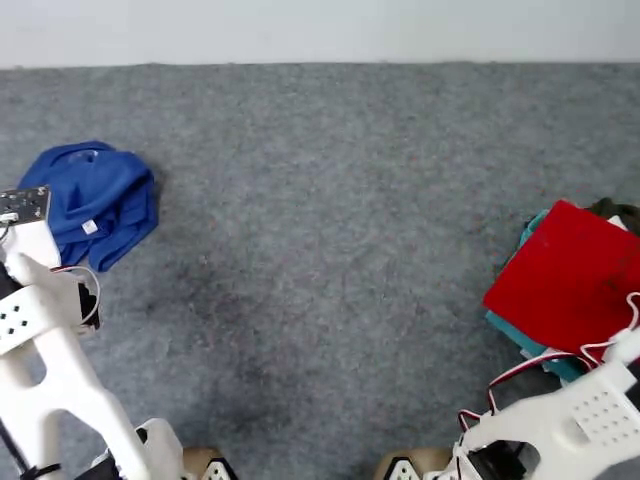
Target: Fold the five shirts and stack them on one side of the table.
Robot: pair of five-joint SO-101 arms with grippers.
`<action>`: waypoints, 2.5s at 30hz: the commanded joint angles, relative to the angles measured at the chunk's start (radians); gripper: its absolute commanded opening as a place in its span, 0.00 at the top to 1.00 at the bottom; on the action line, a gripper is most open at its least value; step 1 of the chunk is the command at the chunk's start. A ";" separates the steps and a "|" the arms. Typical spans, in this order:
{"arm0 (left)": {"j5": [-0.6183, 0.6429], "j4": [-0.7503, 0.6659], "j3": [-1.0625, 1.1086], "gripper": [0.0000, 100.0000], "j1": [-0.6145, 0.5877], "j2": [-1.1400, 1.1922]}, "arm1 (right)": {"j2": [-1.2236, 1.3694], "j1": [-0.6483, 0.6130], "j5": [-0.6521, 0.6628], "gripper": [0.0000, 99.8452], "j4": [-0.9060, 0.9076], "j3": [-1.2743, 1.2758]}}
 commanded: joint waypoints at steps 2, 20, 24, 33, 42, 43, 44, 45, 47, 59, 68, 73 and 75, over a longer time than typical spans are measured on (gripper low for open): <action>-0.015 -0.006 -0.004 0.93 0.006 -0.015 | -0.051 0.016 0.012 0.84 0.088 -0.072; -0.015 -0.006 -0.002 0.93 0.006 -0.015 | -0.338 -0.298 -0.057 0.79 0.200 0.196; -0.015 -0.006 -0.002 0.93 0.006 -0.015 | -0.358 -0.375 -0.063 0.79 0.153 0.265; -0.015 -0.006 -0.002 0.93 0.006 -0.015 | -0.180 -0.421 -0.155 0.79 -0.248 0.270; -0.015 -0.006 -0.002 0.93 0.006 -0.015 | -0.093 -0.427 -0.224 0.79 -0.348 0.244; -0.015 -0.006 -0.002 0.93 0.006 -0.015 | -0.119 -0.429 -0.224 0.79 -0.298 0.232; -0.015 -0.006 -0.002 0.93 0.006 -0.015 | -0.148 -0.429 -0.224 0.79 -0.243 0.218; -0.015 -0.006 -0.002 0.93 0.006 -0.015 | -0.180 -0.429 -0.222 0.79 -0.185 0.203; -0.015 -0.008 -0.002 0.93 0.006 -0.015 | -0.255 -0.429 -0.218 0.79 -0.070 0.173; -0.015 -0.011 0.024 0.93 0.006 -0.014 | -0.524 -0.407 -0.068 0.79 0.151 0.423; -0.015 -0.034 0.056 0.93 0.008 -0.014 | -0.526 -0.237 -0.063 0.79 -0.005 0.566; -0.015 -0.034 0.056 0.93 0.008 -0.014 | -0.518 -0.203 -0.061 0.79 0.041 0.569; -0.015 -0.034 0.056 0.93 0.008 -0.014 | -0.518 -0.203 -0.061 0.79 0.041 0.583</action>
